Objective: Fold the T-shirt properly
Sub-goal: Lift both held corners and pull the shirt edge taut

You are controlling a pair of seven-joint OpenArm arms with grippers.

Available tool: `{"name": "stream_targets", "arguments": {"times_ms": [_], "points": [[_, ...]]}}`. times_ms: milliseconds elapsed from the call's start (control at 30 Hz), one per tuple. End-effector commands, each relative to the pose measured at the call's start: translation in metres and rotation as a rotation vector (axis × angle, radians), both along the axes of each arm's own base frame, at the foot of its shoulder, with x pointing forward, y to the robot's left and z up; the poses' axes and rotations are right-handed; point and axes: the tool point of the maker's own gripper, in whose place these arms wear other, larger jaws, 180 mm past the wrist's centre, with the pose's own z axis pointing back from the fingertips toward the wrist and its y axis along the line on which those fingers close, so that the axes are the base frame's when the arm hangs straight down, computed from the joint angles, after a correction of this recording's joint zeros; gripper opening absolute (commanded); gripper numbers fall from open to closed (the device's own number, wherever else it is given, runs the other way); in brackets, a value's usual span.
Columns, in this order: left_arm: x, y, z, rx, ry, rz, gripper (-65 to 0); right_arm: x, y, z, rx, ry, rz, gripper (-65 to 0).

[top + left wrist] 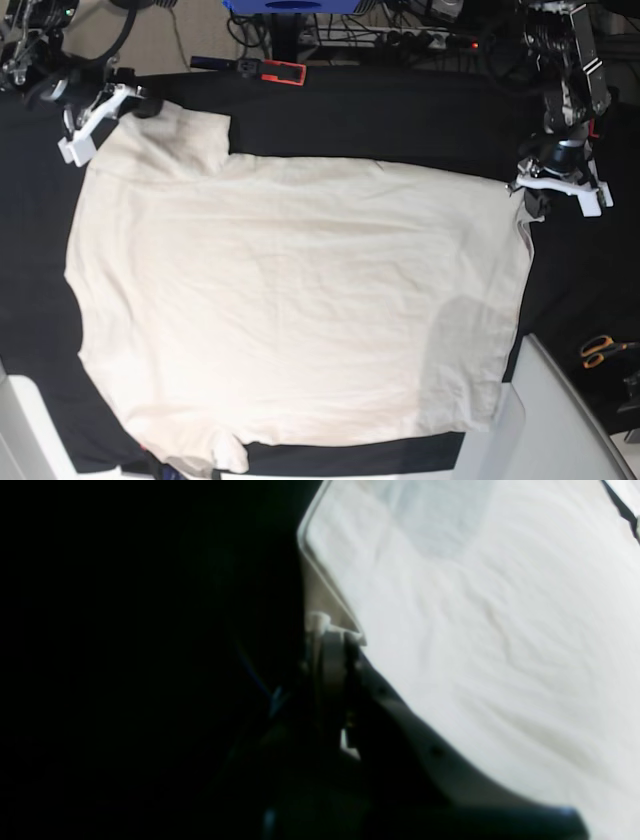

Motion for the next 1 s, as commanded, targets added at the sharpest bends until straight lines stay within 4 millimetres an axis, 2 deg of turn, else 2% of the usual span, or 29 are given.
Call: {"name": "stream_targets", "arguments": {"times_ms": [0, 200, 333, 467, 733, 800, 900, 967], "points": [[0.000, 0.004, 0.012, 0.025, -0.031, -0.007, -65.0, 0.009, -0.003, 0.009, 0.002, -0.044, -0.003, -65.0], [-0.040, 0.014, 0.027, 0.070, -0.020, 0.027, -65.0, 0.001, -0.004, 0.007, -0.004, -0.023, 0.007, -65.0], [-0.057, 0.027, 0.032, 0.091, -0.015, 0.075, -65.0, 0.005, -0.007, 0.018, -0.038, -0.057, 0.026, -65.0], [-0.058, 0.032, 0.034, 0.102, -0.015, 0.086, -65.0, 0.009, -0.008, 0.034, -0.076, -0.103, 0.055, -65.0], [-0.058, 0.030, 0.032, 0.095, -0.011, 0.081, -65.0, -0.010, -0.004, 0.032, -0.076, -0.028, 0.111, -65.0], [-0.058, 0.029, 0.031, 0.095, -0.010, 0.080, -65.0, -0.006, -0.006, 0.040, -0.103, -0.056, 0.122, -65.0], [-0.058, 0.028, 0.031, 0.093, -0.011, 0.080, -65.0, -0.005, -0.019, 0.054, -0.153, -0.092, 0.099, -65.0], [-0.057, 0.028, 0.031, 0.091, -0.014, 0.080, -65.0, -0.007, -0.027, 0.056, -0.170, -0.091, 0.076, -65.0]]}}
